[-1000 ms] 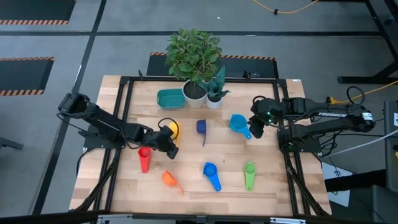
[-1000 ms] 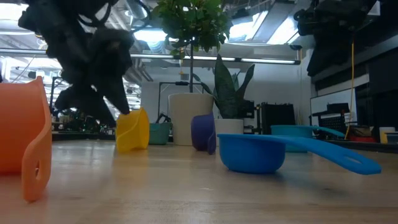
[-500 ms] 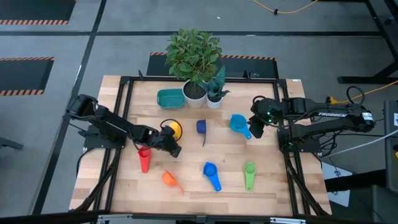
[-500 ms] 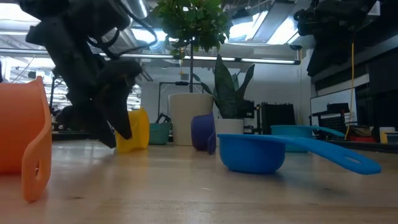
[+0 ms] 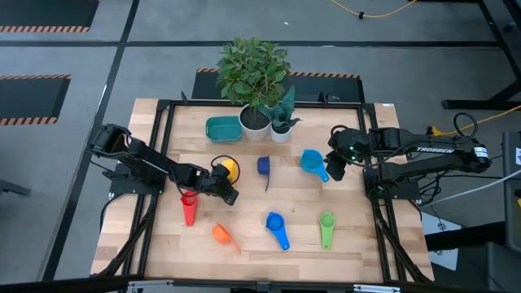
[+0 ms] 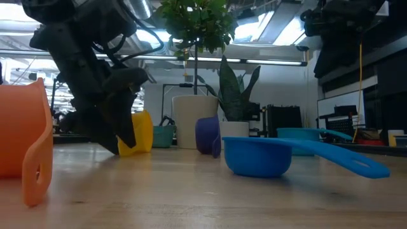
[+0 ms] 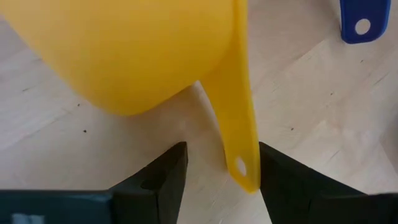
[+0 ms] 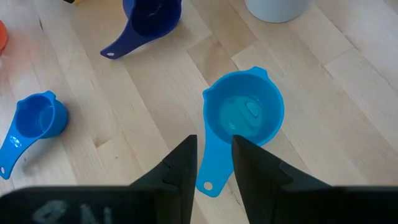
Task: Nest measuring cups in basket
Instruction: Stack the yellow measuring cup on top of the top light blue measuring cup
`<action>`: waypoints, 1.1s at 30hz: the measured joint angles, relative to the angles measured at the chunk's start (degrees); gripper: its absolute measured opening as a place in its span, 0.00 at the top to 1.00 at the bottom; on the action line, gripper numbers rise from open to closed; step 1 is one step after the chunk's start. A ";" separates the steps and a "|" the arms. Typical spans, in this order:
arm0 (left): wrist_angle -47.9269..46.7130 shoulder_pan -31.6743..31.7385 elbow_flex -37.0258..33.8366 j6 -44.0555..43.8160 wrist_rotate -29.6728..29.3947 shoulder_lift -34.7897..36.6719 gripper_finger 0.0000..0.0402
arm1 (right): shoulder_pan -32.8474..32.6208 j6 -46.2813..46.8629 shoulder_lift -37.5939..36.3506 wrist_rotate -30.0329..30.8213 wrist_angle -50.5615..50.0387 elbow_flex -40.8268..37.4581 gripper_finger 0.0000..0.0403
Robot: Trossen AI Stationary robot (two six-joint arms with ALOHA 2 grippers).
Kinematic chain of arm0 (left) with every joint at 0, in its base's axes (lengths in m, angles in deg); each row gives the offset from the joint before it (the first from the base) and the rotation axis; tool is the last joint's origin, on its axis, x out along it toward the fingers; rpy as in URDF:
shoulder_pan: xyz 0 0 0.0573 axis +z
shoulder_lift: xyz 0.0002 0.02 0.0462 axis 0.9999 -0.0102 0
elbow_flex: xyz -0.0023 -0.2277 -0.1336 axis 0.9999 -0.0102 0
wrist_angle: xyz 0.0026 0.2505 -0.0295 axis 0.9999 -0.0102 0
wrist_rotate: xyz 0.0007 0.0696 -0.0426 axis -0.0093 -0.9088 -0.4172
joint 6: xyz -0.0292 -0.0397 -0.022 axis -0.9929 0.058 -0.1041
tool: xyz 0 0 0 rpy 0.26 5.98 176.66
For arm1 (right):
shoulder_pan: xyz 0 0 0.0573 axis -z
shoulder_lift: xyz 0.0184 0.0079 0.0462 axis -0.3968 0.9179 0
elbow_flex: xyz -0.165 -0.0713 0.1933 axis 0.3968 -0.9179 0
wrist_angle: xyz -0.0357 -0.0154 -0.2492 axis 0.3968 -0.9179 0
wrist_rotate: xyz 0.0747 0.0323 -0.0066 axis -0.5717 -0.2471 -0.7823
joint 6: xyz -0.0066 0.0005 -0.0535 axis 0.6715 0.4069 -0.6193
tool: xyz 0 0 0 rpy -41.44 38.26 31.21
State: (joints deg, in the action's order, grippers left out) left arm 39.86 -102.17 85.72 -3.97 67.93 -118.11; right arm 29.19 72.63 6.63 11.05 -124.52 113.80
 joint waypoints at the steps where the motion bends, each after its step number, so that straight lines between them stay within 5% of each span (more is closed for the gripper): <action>1: -0.02 0.00 -0.01 0.00 -0.04 0.00 0.58 | 0.01 0.00 0.00 0.00 0.00 0.00 0.74; 28: 0.20 0.00 -0.05 0.04 -0.19 -0.04 0.98 | -0.01 0.02 0.00 0.00 0.00 0.00 0.74; 33: 0.14 -0.58 -0.05 0.48 -1.40 -0.04 0.99 | 0.00 0.00 0.00 0.00 0.00 0.00 0.74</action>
State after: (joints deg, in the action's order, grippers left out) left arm 40.00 -102.74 85.66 -3.49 66.53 -118.16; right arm 29.20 72.63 6.63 11.05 -124.52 113.80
